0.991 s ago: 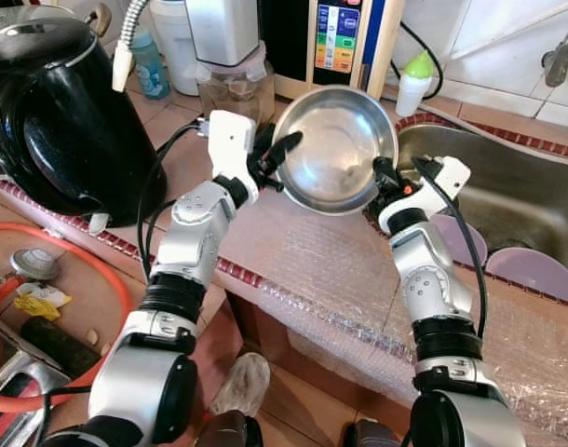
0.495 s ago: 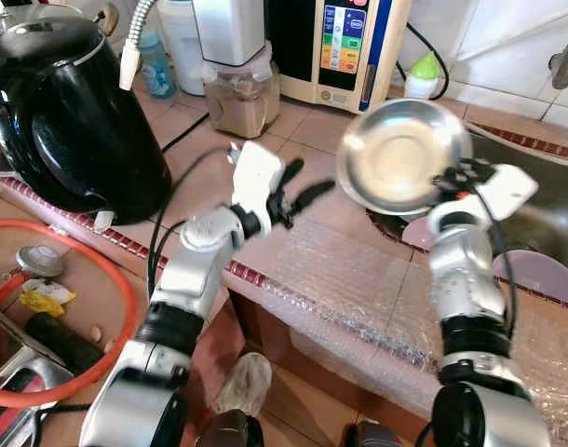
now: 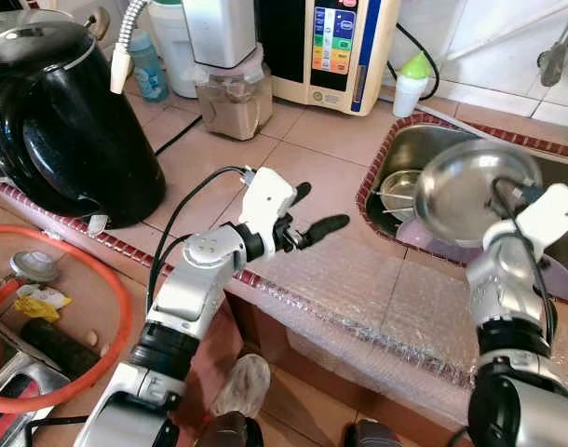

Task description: Kitchen organization

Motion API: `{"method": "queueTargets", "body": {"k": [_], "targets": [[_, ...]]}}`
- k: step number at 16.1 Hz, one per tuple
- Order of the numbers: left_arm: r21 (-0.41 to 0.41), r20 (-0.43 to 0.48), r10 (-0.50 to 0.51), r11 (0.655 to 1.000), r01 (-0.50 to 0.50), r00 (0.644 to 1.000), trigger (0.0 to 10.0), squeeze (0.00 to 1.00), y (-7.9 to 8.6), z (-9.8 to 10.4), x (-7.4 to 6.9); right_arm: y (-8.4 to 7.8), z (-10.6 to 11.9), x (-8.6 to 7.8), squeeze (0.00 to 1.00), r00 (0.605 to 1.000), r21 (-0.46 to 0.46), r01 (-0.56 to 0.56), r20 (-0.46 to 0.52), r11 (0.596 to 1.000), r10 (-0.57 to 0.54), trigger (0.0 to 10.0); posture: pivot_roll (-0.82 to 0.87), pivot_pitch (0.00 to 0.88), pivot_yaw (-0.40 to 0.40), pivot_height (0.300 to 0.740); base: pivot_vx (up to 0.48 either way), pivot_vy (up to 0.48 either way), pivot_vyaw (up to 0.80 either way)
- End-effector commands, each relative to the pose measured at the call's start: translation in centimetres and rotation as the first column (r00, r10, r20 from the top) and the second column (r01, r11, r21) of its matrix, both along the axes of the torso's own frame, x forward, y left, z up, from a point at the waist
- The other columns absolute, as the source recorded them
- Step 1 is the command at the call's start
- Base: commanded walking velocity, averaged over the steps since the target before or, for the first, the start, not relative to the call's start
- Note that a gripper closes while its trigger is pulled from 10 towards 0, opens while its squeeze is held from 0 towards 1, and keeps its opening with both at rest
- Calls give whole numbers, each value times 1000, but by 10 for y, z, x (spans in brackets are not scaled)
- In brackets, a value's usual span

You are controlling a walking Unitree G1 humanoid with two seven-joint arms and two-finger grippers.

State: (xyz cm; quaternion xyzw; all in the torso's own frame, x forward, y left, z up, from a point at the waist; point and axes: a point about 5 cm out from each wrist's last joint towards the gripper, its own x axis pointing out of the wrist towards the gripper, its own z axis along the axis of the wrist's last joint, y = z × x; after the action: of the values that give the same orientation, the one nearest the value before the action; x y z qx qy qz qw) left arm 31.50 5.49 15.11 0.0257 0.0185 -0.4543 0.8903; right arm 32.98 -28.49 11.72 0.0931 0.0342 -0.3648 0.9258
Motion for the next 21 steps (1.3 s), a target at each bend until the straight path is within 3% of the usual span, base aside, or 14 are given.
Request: {"method": "queueTargets", "body": {"k": [1,2,6,8,10,12,15,16,17,18,19,21], "targets": [[21,-6,-1,1000,1,1000,10000,1000,1,-2,-3,0,-7,-2,741,999,2,8,-39,1000,-8,10000,-49,49,85,740,0,0,0],[28,-10,-3,1000,3,1000,10000,1000,1,-4,-5,3,-13,-3,1000,998,9,0,-57,1000,0,10000,-48,49,84,740,0,0,0],[61,-31,0,998,2,1000,10000,1000,3,-8,-8,17,-30,-3,1000,989,37,-93,-109,995,96,10000,-26,55,73,740,0,0,0],[60,-17,71,996,-70,997,10000,1000,11,-9,-6,19,-33,-2,1000,978,0,-162,-133,987,160,10000,-22,62,68,740,0,0,0],[77,54,148,985,-152,988,10000,1000,19,-7,-2,22,-31,1,1000,960,-71,-251,-150,965,238,10000,-17,55,65,740,0,0,0],[76,96,249,964,-256,964,10000,1000,28,-7,2,26,-28,6,1000,921,-177,-368,-209,913,330,10000,-13,37,58,740,0,0,0],[55,86,396,914,-402,914,10000,1000,45,-18,0,34,-25,8,1000,840,-343,-533,-320,773,438,10000,-25,1,60,740,0,0,0],[43,82,427,901,-431,901,10000,0,47,-21,-3,34,-28,8,1000,827,-354,-552,-349,755,442,10000,-30,0,57,740,0,0,0],[13,30,465,885,-466,885,10000,0,51,-26,-13,37,-29,5,1000,807,-398,-586,-362,706,466,10000,-57,0,66,740,0,0,0],[-4,17,502,865,-502,865,10000,0,55,-28,-17,40,-27,4,1000,806,-427,-591,-350,684,478,10000,-69,0,71,740,0,0,0],[-35,2,540,841,-540,842,10000,0,57,-31,-21,40,-26,2,1000,814,-439,-581,-321,685,485,10000,-58,0,53,740,0,0,0],[-61,19,562,826,-560,827,10000,0,60,-30,-26,49,-26,0,1000,839,-415,-543,-242,730,487,10000,-44,0,30,740,0,0,0]]}}
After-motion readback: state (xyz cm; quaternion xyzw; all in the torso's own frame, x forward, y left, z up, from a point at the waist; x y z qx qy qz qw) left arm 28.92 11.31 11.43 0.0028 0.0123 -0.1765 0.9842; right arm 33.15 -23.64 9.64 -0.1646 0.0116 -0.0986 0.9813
